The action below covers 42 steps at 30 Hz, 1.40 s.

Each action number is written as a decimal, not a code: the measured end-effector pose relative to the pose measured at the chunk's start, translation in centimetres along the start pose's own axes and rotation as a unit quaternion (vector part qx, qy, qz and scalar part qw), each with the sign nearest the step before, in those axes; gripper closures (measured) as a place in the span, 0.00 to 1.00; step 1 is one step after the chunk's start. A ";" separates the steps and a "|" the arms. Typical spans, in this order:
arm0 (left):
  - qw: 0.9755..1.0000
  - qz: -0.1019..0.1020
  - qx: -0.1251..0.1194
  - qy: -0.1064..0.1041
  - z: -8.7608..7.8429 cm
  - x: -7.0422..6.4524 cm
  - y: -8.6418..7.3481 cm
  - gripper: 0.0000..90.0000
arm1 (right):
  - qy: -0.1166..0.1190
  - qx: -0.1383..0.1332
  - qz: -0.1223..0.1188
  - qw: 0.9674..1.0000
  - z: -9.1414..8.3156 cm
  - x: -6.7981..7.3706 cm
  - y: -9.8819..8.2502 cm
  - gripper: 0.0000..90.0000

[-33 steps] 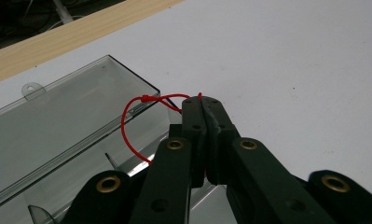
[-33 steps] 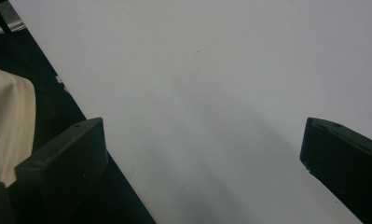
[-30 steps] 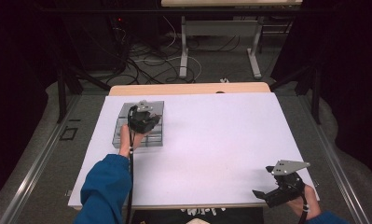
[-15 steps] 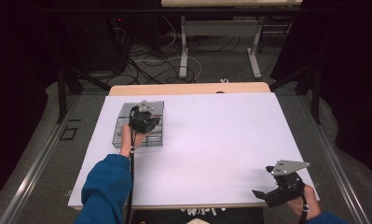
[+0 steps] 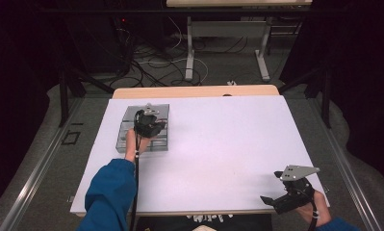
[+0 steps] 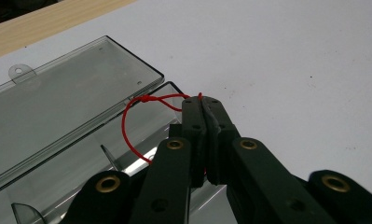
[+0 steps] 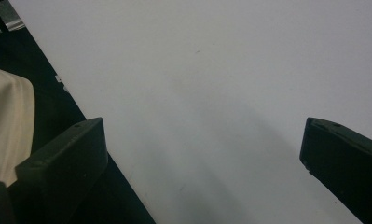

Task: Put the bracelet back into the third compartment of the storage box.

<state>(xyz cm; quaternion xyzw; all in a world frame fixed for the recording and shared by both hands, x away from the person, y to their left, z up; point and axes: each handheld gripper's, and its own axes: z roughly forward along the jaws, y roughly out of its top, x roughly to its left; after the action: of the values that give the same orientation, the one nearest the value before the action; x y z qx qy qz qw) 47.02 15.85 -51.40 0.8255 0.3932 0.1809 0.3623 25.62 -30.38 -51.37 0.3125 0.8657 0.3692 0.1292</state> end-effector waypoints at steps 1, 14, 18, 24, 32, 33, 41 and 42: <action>1.000 -0.003 0.001 -0.001 0.0 0.0 0.0 0.99 | 0.000 0.002 0.000 1.000 0.0 0.0 0.0 0.00; 1.000 -0.009 0.011 0.001 0.4 0.0 -0.2 0.99 | -0.001 0.003 0.000 1.000 0.0 0.0 0.0 0.00; 1.000 -0.007 0.014 0.003 0.4 0.0 -0.2 0.99 | -0.002 -0.002 0.001 1.000 0.0 0.0 0.0 0.00; 1.000 -0.005 0.018 0.003 0.6 0.1 -0.3 0.99 | -0.003 -0.002 0.004 1.000 0.0 0.1 0.0 0.00; 1.000 -0.004 0.025 0.007 0.8 0.1 -0.4 0.98 | -0.001 0.002 -0.001 1.000 0.0 0.0 0.0 0.00; 1.000 -0.004 0.029 0.005 0.8 0.1 -0.4 0.98 | -0.001 -0.001 0.000 1.000 0.0 0.0 0.0 0.00; 0.999 -0.009 0.034 0.005 1.0 0.1 -0.5 0.97 | -0.003 -0.002 0.000 1.000 0.0 0.0 0.0 0.00; 0.999 -0.008 0.032 0.005 1.0 0.1 -0.5 0.96 | -0.002 -0.001 0.001 1.000 0.0 0.0 0.0 0.00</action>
<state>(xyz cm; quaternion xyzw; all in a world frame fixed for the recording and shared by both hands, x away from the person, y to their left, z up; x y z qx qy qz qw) 47.45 15.67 -52.46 0.8326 0.4073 0.1698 0.3349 25.60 -30.35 -51.38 0.3137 0.8649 0.3694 0.1304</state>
